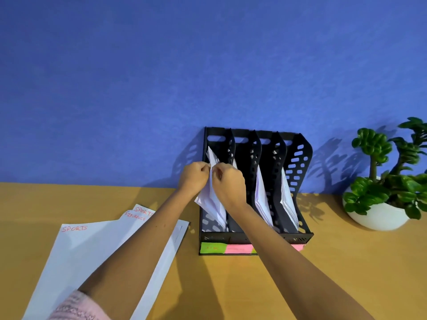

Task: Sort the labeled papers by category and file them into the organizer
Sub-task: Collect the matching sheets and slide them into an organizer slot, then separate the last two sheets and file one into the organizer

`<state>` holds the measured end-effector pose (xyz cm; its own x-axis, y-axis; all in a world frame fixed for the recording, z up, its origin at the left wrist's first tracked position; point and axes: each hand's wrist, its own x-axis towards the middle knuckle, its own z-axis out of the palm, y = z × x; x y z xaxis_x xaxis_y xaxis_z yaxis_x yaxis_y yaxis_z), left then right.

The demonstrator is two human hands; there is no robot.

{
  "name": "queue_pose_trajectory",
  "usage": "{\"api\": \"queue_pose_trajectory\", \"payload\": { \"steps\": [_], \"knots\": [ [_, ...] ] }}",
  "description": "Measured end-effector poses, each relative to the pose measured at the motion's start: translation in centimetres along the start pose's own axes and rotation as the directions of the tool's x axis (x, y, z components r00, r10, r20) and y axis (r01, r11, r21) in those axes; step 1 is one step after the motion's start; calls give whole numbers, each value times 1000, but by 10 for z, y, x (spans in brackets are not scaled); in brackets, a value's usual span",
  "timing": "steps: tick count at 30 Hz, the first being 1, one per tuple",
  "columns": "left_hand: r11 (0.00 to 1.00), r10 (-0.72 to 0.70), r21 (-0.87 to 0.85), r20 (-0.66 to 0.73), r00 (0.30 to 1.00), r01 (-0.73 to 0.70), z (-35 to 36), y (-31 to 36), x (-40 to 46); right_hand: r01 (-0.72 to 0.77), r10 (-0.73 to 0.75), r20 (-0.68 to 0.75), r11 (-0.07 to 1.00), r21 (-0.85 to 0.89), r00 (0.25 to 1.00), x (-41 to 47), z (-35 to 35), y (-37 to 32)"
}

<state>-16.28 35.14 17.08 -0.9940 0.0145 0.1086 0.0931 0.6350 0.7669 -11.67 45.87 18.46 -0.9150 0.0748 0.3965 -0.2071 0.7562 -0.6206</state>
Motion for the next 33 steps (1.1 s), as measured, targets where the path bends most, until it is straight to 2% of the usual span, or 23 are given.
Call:
{"api": "queue_pose_trajectory", "payload": {
  "steps": [3,6,7,8,10,12,13,17,21,24,28,31,33],
  "knots": [
    [998,8,-66,-21,1000,-9,-18,-18,-15,66,-57,-116,995,79,992,-12,13,-23],
    [937,-165,-312,-10,986,154,-40,-42,-35,106,-83,-148,982,155,985,-30,40,-48],
    [918,-220,-339,-2,976,206,-47,-54,-42,95,-75,-123,982,166,990,-36,52,-55],
    [919,-247,-318,-4,969,233,-52,-73,-49,80,-67,-79,982,169,995,-44,66,-61],
    [973,-201,-118,12,980,201,-63,-111,-62,36,-42,39,988,152,998,-60,92,-64],
    [958,-265,113,-17,964,265,-70,-152,-78,-45,33,167,997,66,985,-75,116,-57],
    [937,-311,166,-5,950,308,-74,-171,-85,-88,86,228,996,-1,970,-82,127,-52],
    [805,-493,393,28,869,444,-89,-237,-113,-232,280,424,959,-163,861,-112,165,-32],
    [739,-577,416,-15,816,530,-101,-265,-132,-353,468,485,882,-313,739,-134,185,-23],
    [755,-581,382,9,814,534,-102,-274,-137,-477,560,488,828,-296,669,-143,193,-21],
    [826,-517,268,7,856,496,-103,-286,-144,-624,645,444,751,-216,622,-146,202,-23],
    [888,-411,216,-22,911,406,-105,-289,-149,-671,668,429,721,-171,609,-149,207,-22],
    [928,-281,233,-71,957,290,-106,-291,-154,-699,682,413,702,-137,604,-152,209,-19]
  ]
}}
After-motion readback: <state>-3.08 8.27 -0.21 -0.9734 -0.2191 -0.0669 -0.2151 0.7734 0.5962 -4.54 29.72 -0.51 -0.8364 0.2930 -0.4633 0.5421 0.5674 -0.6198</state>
